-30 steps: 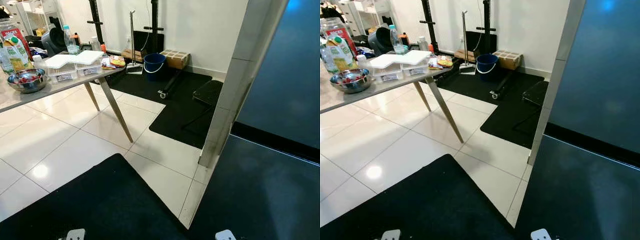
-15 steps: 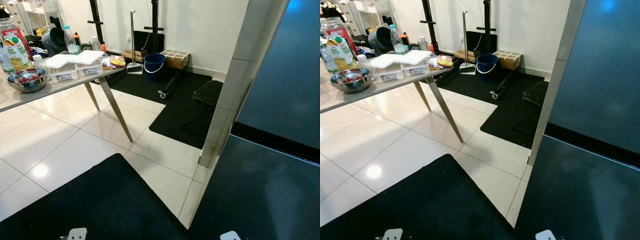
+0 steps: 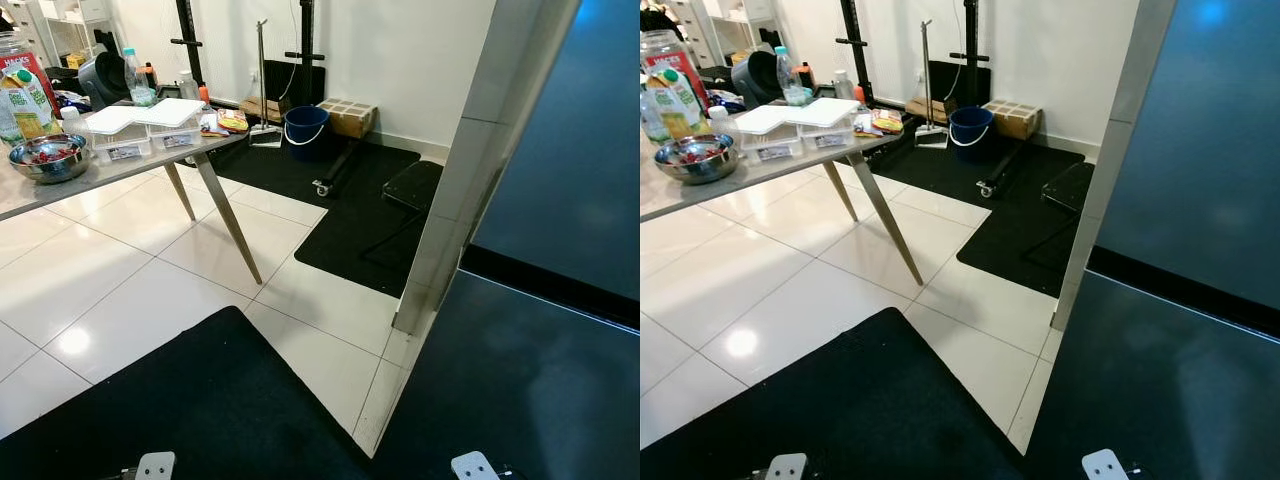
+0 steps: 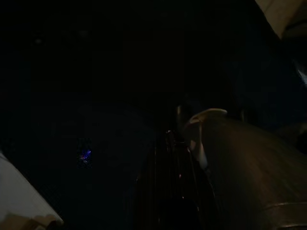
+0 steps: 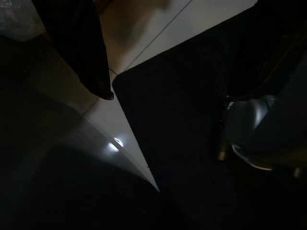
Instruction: Restocking fridge
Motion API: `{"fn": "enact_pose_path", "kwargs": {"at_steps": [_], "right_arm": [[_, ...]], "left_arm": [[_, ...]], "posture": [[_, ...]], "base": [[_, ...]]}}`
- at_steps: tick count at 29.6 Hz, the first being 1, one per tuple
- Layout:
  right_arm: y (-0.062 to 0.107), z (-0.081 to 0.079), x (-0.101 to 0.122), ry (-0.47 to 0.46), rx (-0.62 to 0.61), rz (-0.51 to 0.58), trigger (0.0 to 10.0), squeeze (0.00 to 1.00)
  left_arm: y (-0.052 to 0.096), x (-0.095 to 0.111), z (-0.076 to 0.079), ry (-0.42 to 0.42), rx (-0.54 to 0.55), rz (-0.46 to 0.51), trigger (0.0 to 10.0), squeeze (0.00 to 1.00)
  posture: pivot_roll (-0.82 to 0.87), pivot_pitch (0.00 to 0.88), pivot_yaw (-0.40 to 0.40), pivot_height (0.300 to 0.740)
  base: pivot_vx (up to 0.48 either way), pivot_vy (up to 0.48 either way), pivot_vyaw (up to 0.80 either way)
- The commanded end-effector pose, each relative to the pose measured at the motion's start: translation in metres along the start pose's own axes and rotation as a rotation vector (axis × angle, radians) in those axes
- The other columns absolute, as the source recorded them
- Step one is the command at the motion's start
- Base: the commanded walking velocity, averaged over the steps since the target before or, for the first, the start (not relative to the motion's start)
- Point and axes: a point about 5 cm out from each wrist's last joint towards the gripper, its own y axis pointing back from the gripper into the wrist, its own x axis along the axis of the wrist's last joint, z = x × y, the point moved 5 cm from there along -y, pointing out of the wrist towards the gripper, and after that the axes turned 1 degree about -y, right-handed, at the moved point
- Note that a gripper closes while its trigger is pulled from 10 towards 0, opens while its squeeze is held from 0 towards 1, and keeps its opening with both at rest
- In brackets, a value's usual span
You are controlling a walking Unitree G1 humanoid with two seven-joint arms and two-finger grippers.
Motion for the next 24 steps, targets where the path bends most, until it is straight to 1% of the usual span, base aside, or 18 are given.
{"fn": "enact_pose_path", "kwargs": {"at_steps": [1,2,3,4,6,9,11,12,14,18,20,22,24], "right_arm": [[0.001,0.002,-0.006,0.001,-0.001,-0.015,10.0,0.0],[0.002,0.002,-0.012,0.003,-0.001,-0.028,10.0,0.0],[0.002,0.002,-0.012,0.003,-0.001,-0.028,10.0,0.0],[0.002,-0.002,-0.014,0.004,0.006,-0.033,10.0,0.0],[0.002,-0.004,-0.014,0.005,0.01,-0.035,10.0,0.0],[0.0,-0.009,-0.009,0.013,0.021,-0.021,10.0,0.0],[0.0,-0.01,-0.008,0.013,0.022,-0.016,10.0,0.0],[-0.001,-0.015,-0.006,0.036,0.037,-0.013,10.0,0.0],[-0.001,-0.018,-0.006,0.054,0.049,-0.017,10.0,0.0],[-0.002,-0.019,-0.001,0.091,0.055,-0.012,10.0,0.0],[-0.003,-0.018,0.007,0.082,0.051,0.007,10.0,0.0],[-0.003,-0.015,0.012,0.069,0.043,0.019,10.0,0.0],[-0.003,-0.013,0.012,0.069,0.039,0.019,10.0,0.0]], "left_arm": [[-0.001,0.005,-0.002,0.008,0.01,0.009,10.0,0.0],[-0.003,0.007,0.008,-0.027,-0.021,0.009,10.0,0.0],[-0.003,0.007,0.008,-0.027,-0.021,0.009,10.0,0.0],[-0.004,0.009,0.013,-0.065,-0.041,0.009,10.0,0.0],[-0.004,0.01,0.013,-0.073,-0.045,0.011,10.0,0.0],[-0.004,0.01,0.016,-0.117,-0.065,0.008,10.0,0.0],[-0.004,0.01,0.016,-0.13,-0.069,0.007,10.0,0.0],[-0.003,0.003,0.014,-0.127,-0.061,-0.006,10.0,0.0],[-0.001,-0.002,0.012,-0.112,-0.053,-0.015,10.0,0.0],[0.0,-0.01,0.012,-0.111,-0.047,-0.033,10.0,0.0],[0.001,-0.016,0.014,-0.115,-0.05,-0.047,10.0,0.0],[0.002,-0.02,0.015,-0.085,-0.044,-0.051,10.0,0.0],[0.003,-0.023,0.016,-0.078,-0.043,-0.056,10.0,0.0]], "posture": [[-0.09,0.0,-0.019,0.74],[-0.07,0.0,-0.021,0.74],[-0.07,0.0,-0.021,0.74],[-0.07,0.0,-0.018,0.74],[-0.07,0.0,-0.016,0.74],[-0.06,0.0,-0.018,0.74],[-0.06,0.0,-0.018,0.74],[-0.05,0.0,-0.035,0.74],[-0.05,0.0,-0.035,0.74],[-0.06,0.0,-0.039,0.74],[-0.06,0.0,-0.04,0.74],[-0.07,0.0,-0.039,0.74],[-0.07,0.0,-0.042,0.74]], "base": [[0.0,0.0,0.0],[0.0,0.0,0.0],[0.0,0.0,0.0],[0.0,0.0,0.0],[0.0,0.0,0.0],[0.0,0.0,0.0],[0.0,0.0,0.0],[0.0,0.0,0.0],[0.0,0.0,0.0],[0.0,0.0,0.0],[0.0,0.0,0.0],[0.0,0.0,0.0],[0.0,0.0,0.0]]}}
